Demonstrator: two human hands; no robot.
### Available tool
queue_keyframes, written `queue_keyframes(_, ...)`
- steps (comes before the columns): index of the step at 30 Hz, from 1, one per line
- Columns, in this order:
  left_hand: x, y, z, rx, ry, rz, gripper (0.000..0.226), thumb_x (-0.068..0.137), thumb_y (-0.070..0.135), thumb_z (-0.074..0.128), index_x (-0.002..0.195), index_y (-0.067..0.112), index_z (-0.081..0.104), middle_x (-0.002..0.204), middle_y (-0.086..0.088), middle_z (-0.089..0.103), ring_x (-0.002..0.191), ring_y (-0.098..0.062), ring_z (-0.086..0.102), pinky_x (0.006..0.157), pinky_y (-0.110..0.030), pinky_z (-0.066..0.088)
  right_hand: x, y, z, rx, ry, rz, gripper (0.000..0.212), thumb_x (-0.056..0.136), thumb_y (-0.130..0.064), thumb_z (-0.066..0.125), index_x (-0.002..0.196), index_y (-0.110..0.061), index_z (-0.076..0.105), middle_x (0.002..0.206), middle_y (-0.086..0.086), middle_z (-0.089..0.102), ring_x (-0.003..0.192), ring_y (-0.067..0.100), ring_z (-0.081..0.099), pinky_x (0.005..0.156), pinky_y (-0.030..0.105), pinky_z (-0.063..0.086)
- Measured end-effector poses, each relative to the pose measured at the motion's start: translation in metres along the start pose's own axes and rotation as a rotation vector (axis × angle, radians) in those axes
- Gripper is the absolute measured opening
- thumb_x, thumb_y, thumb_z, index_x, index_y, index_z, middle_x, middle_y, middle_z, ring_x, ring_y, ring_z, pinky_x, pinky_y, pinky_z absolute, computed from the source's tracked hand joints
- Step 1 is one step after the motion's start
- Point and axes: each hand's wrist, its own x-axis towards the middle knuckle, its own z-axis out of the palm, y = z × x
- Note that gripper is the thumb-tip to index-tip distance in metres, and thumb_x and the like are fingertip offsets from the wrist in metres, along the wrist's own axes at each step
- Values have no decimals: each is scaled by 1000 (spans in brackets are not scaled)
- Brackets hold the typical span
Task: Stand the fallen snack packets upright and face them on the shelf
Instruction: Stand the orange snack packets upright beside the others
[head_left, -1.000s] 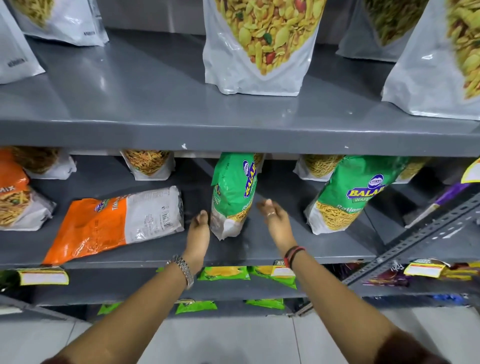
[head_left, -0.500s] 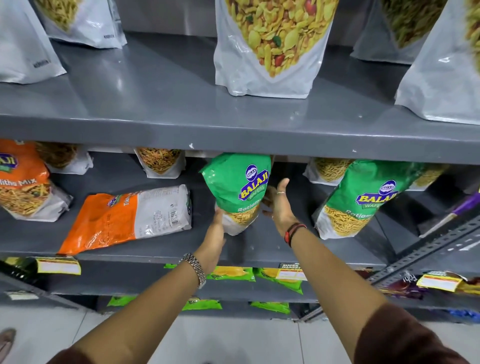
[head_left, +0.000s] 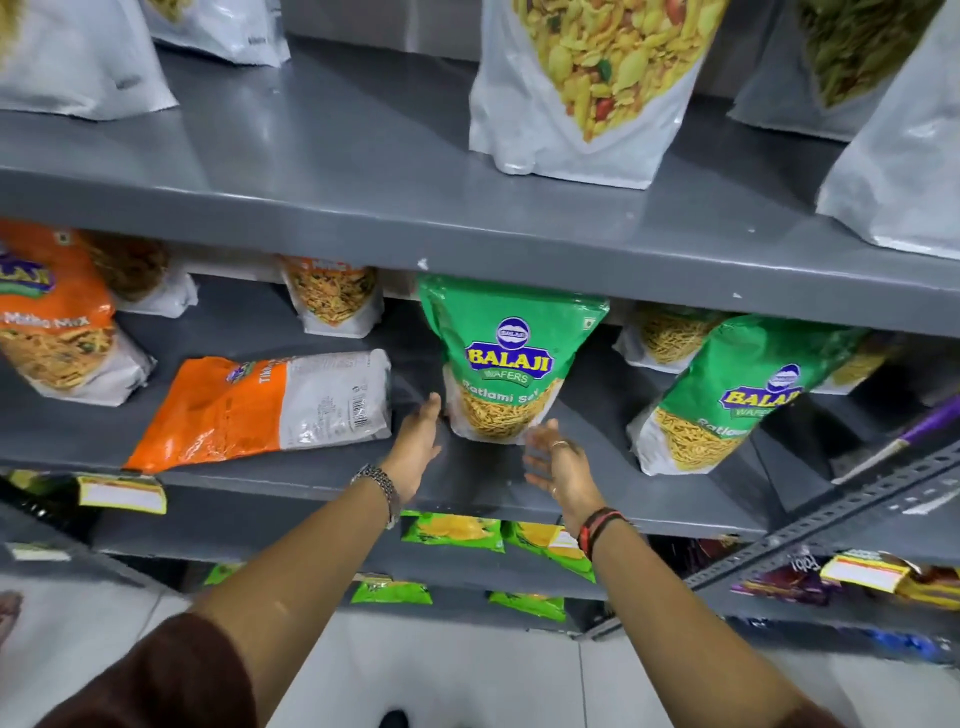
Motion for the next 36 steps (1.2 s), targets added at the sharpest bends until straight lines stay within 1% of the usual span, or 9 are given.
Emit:
queue_keyframes(5, -15, -23, -51, -32, 11, -59, 19, 97, 16, 39, 108, 19, 54, 123, -14, 51, 104, -18, 56, 87, -29, 43, 3, -8, 58, -188, -87, -92, 31, 92, 4, 38, 111, 7, 61, 122, 25, 63, 69, 14, 60, 64, 25, 51)
queue_keyframes(8, -17, -24, -93, -115, 80, -93, 46, 99, 28, 33, 138, 2, 38, 143, -20, 45, 132, -35, 44, 107, -40, 36, 8, -22, 113, -335, -107, -326, 26, 88, 6, 44, 103, 9, 65, 115, 28, 66, 81, 18, 58, 75, 31, 48)
queue_keyframes(15, -9, -17, -182, -323, 202, -121, 68, 96, 49, 21, 135, -3, 40, 136, -25, 51, 123, -37, 53, 89, -38, 46, 36, -62, 232, -836, -282, -598, 30, 86, -11, 54, 114, -8, 64, 119, 12, 68, 113, 26, 62, 97, 30, 46)
queue_keyframes(20, -6, -9, -215, -291, 135, -167, 63, 99, 39, 20, 130, -9, 46, 122, -28, 59, 62, -17, 63, 55, -27, 51, 71, -61, 279, -1255, -253, -495, 40, 94, -42, 37, 119, -20, 58, 128, 15, 61, 117, 35, 56, 95, 38, 44)
queue_keyframes(23, 0, -7, -237, -288, 100, -174, 43, 99, 31, 29, 98, 0, 58, 66, -5, 74, 44, -8, 65, 47, -22, 51, 91, -61, 306, -1370, -227, -359, 48, 95, -47, 30, 127, -20, 53, 133, 15, 57, 121, 34, 54, 98, 39, 42)
queue_keyframes(25, 1, -5, -245, -301, 69, -195, 35, 100, 27, 32, 80, 8, 54, 51, 4, 68, 41, -8, 62, 45, -20, 49, 99, -64, 317, -1355, -177, -281, 45, 95, -41, 35, 122, -11, 54, 124, 17, 61, 108, 32, 59, 82, 33, 45)
queue_keyframes(27, 0, -1, -253, -301, -4, -186, 34, 100, 25, 32, 75, 12, 51, 64, -2, 59, 53, -14, 50, 50, -22, 40, 103, -66, 326, -1266, -142, -187, 44, 92, -35, 42, 121, -4, 53, 110, 16, 62, 88, 27, 60, 67, 29, 44)
queue_keyframes(29, -3, -1, -260, -294, -38, -135, 30, 99, 26, 34, 78, 15, 51, 76, -4, 49, 63, -12, 42, 56, -22, 35, 102, -68, 327, -1112, -144, -105, 48, 88, -35, 49, 126, -6, 51, 117, 14, 60, 92, 25, 57, 75, 30, 46)
queue_keyframes(36, -11, 20, -283, -205, 74, 179, 26, 96, 36, 41, 96, 19, 61, 85, -7, 73, 64, -16, 72, 60, -27, 59, 70, -62, 304, -481, -216, -83, 31, 82, -8, 62, 113, -4, 64, 122, 18, 65, 113, 34, 60, 104, 47, 45)
